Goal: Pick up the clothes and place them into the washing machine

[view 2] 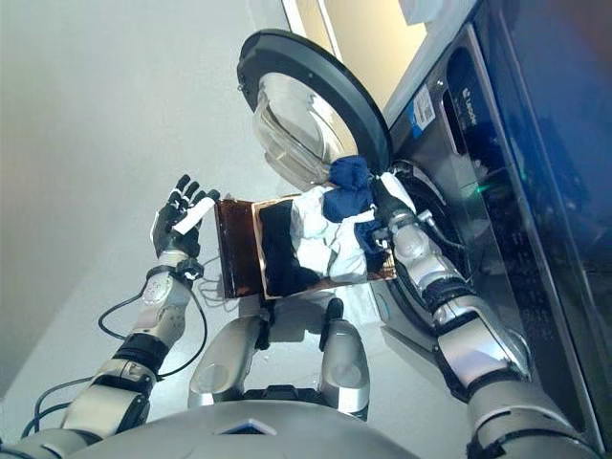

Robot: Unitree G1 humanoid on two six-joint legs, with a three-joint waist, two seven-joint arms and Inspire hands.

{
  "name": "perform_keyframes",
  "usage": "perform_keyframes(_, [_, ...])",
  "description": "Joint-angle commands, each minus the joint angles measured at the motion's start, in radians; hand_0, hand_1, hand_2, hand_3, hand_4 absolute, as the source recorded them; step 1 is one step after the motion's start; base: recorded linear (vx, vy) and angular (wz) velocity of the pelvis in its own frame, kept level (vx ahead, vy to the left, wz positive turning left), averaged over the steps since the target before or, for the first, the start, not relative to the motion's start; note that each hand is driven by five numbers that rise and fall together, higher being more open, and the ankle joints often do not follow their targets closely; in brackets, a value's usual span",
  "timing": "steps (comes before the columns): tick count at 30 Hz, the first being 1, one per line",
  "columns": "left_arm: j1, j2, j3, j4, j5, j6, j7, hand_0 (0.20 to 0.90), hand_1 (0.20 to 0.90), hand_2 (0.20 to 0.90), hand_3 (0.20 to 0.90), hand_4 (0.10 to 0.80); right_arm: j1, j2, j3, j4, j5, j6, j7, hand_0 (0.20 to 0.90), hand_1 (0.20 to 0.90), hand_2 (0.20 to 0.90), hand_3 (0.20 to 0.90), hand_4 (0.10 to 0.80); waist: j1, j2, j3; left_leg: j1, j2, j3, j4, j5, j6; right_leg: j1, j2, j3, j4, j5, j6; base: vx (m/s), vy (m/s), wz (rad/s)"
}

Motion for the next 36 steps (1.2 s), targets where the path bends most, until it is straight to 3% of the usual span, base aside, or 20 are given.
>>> perform_keyframes(1, [-0.031, 0.015, 0.025, -0.007, 0.002, -0.064, -0.025, 0.9, 0.9, 0.9, 0.9, 0.8, -0.018, -0.003, -0.072, -0.025, 0.09, -0.1, -0.019, 0.2, 0.2, 0.2, 0.2, 0.3, -0.011, -0.005, -0.103, 0.054, 0.043, -0.013, 0.052, -0.094, -0.106, 0.04, -0.026, 0.009, -0.143, 0.169, 0.005, 0.055, -0.037, -0.07])
perform_keyframes(5, [-0.019, 0.016, 0.056, 0.004, 0.014, -0.068, -0.018, 0.9, 0.9, 0.9, 0.9, 0.8, 0.067, 0.037, -0.092, -0.102, 0.108, -0.113, -0.005, 0.2, 0.2, 0.2, 0.2, 0.3, -0.018, -0.006, -0.135, 0.108, 0.054, -0.005, -0.017, -0.067, -0.119, 0.086, -0.014, 0.01, -0.22, 0.194, 0.008, 0.024, -0.025, -0.09])
perform_keyframes(12, [-0.012, 0.009, 0.062, 0.025, 0.026, -0.062, -0.012, 0.9, 0.9, 0.9, 0.9, 0.8, 0.091, 0.075, -0.066, -0.088, 0.049, -0.105, -0.005, 0.2, 0.2, 0.2, 0.2, 0.3, -0.018, -0.008, -0.15, 0.123, 0.057, -0.001, 0.005, -0.083, -0.12, 0.122, -0.009, 0.018, -0.248, 0.194, 0.003, 0.012, -0.016, -0.03])
perform_keyframes(16, [-0.014, 0.006, 0.044, 0.02, 0.031, -0.062, -0.012, 0.9, 0.9, 0.9, 0.9, 0.8, 0.031, 0.092, 0.017, -0.037, -0.099, -0.083, -0.022, 0.2, 0.2, 0.2, 0.2, 0.3, -0.011, -0.002, -0.151, 0.114, 0.054, -0.007, 0.007, -0.081, -0.118, 0.111, -0.012, 0.022, -0.227, 0.185, 0.002, -0.008, -0.002, -0.02])
perform_keyframes(21, [-0.056, 0.019, -0.015, -0.067, 0.007, -0.066, -0.026, 0.9, 0.9, 0.9, 0.9, 0.8, -0.126, 0.131, 0.156, 0.156, -0.283, -0.036, -0.053, 0.2, 0.2, 0.2, 0.2, 0.3, 0.024, 0.041, -0.069, -0.01, 0.035, -0.033, 0.076, -0.076, -0.104, -0.033, -0.032, 0.011, -0.08, 0.152, -0.007, -0.167, 0.014, 0.03])
perform_keyframes(28, [-0.096, 0.008, -0.029, -0.093, 0.003, -0.073, 0.002, 0.9, 0.9, 0.9, 0.9, 0.8, -0.165, 0.143, 0.16, 0.163, -0.331, -0.014, -0.105, 0.2, 0.2, 0.2, 0.2, 0.3, 0.03, 0.067, -0.026, -0.133, 0.025, -0.03, 0.136, -0.069, -0.108, -0.145, -0.037, 0.002, -0.01, 0.14, -0.014, -0.101, -0.004, 0.15])
perform_keyframes(36, [-0.136, 0.003, -0.054, -0.167, 0.007, -0.082, 0.033, 0.9, 0.9, 0.9, 0.9, 0.8, -0.207, 0.127, 0.128, 0.242, -0.388, 0.025, -0.197, 0.2, 0.2, 0.2, 0.2, 0.3, 0.02, 0.099, 0.009, -0.277, 0.016, -0.031, 0.286, -0.116, -0.11, -0.279, -0.056, 0.01, 0.146, 0.093, -0.029, -0.068, 0.006, 0.13])
